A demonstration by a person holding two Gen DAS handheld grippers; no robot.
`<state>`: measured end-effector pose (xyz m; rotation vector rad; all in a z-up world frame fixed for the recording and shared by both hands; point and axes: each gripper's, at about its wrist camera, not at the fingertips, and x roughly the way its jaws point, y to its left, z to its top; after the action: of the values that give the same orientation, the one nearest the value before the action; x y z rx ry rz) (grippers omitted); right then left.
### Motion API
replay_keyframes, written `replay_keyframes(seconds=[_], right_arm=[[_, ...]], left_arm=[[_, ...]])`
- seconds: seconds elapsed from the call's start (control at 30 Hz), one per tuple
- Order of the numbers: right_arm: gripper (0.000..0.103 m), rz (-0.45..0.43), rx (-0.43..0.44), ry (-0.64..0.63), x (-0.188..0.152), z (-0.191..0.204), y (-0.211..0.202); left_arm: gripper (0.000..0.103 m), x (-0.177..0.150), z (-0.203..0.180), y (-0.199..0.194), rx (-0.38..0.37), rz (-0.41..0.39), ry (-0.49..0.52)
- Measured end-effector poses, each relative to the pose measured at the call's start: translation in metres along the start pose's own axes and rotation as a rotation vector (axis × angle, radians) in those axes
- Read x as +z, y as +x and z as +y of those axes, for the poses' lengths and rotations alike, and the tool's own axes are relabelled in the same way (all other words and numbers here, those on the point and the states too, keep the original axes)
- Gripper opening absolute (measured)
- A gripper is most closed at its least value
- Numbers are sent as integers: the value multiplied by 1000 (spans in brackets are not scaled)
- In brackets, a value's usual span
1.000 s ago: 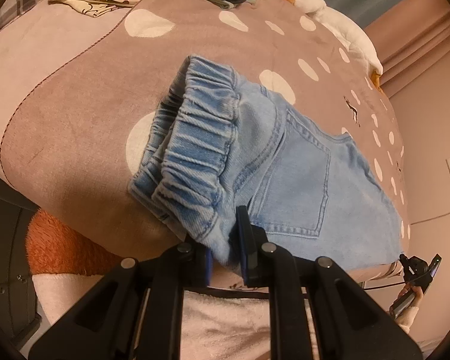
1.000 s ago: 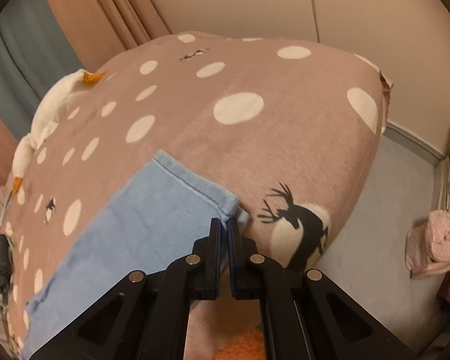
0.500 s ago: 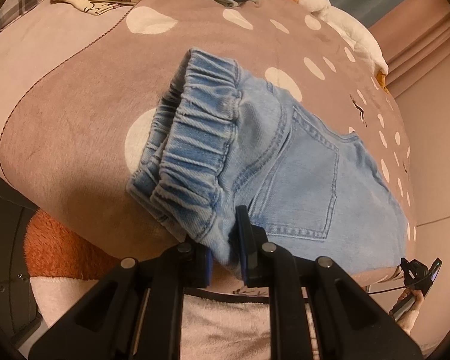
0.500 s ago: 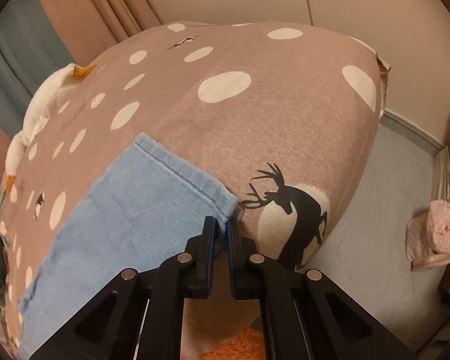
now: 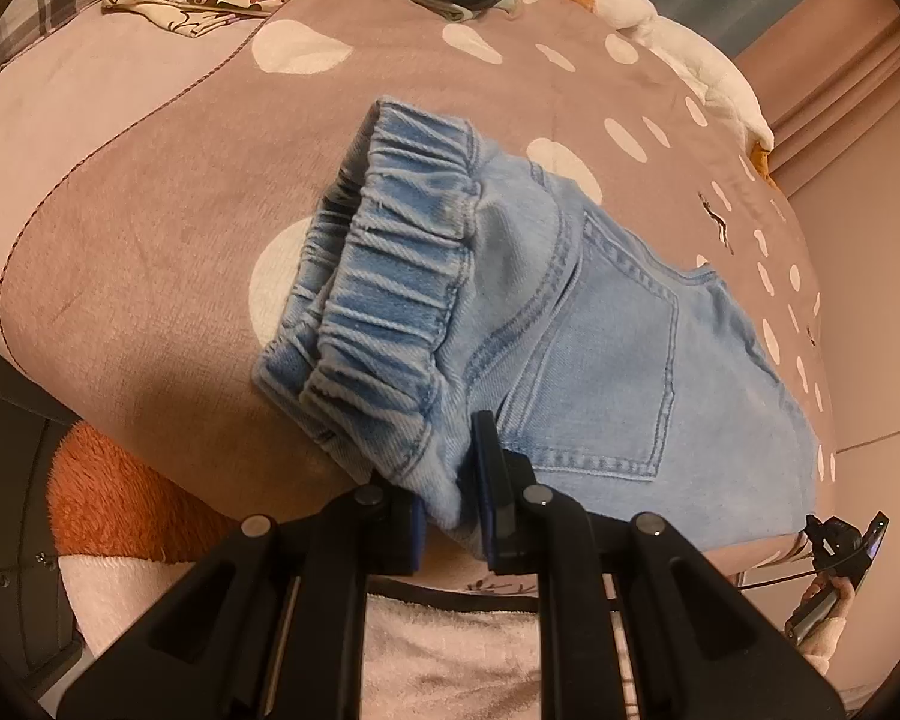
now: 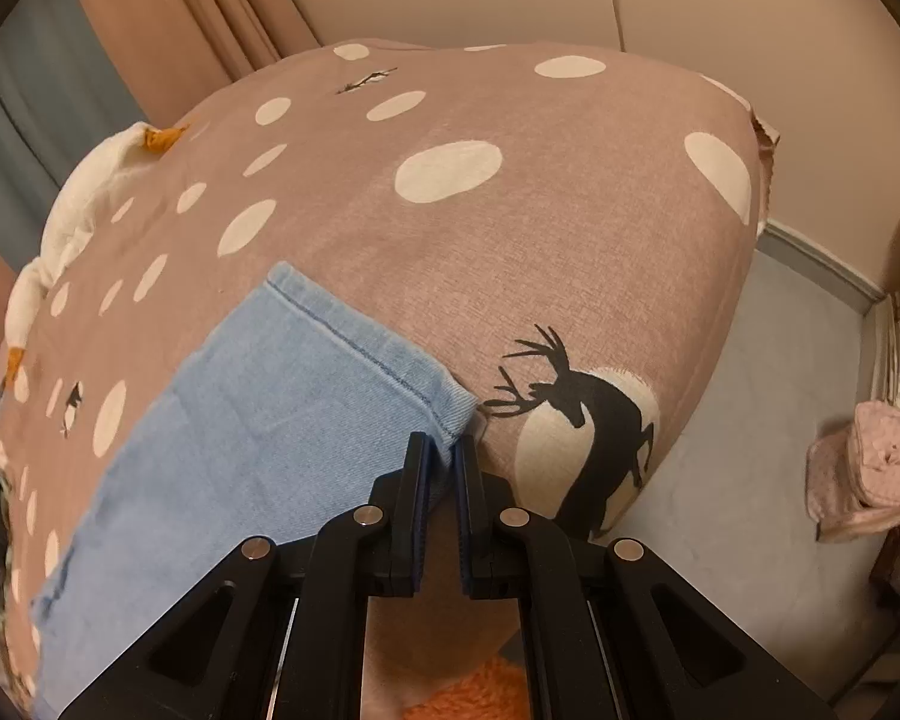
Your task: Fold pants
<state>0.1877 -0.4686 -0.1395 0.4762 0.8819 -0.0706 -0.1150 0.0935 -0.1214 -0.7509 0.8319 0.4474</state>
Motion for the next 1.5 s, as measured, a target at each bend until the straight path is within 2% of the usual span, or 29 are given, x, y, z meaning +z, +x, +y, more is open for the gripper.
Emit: replay_keyframes(seconds=[1.37, 1.5], right_arm=[[4, -10, -50, -28, -1, 5, 0], [4, -8, -55, -33, -1, 6, 0]], left_arm=[[16, -2, 2, -6, -7, -5, -12], [16, -4, -2, -6, 12, -10, 16]])
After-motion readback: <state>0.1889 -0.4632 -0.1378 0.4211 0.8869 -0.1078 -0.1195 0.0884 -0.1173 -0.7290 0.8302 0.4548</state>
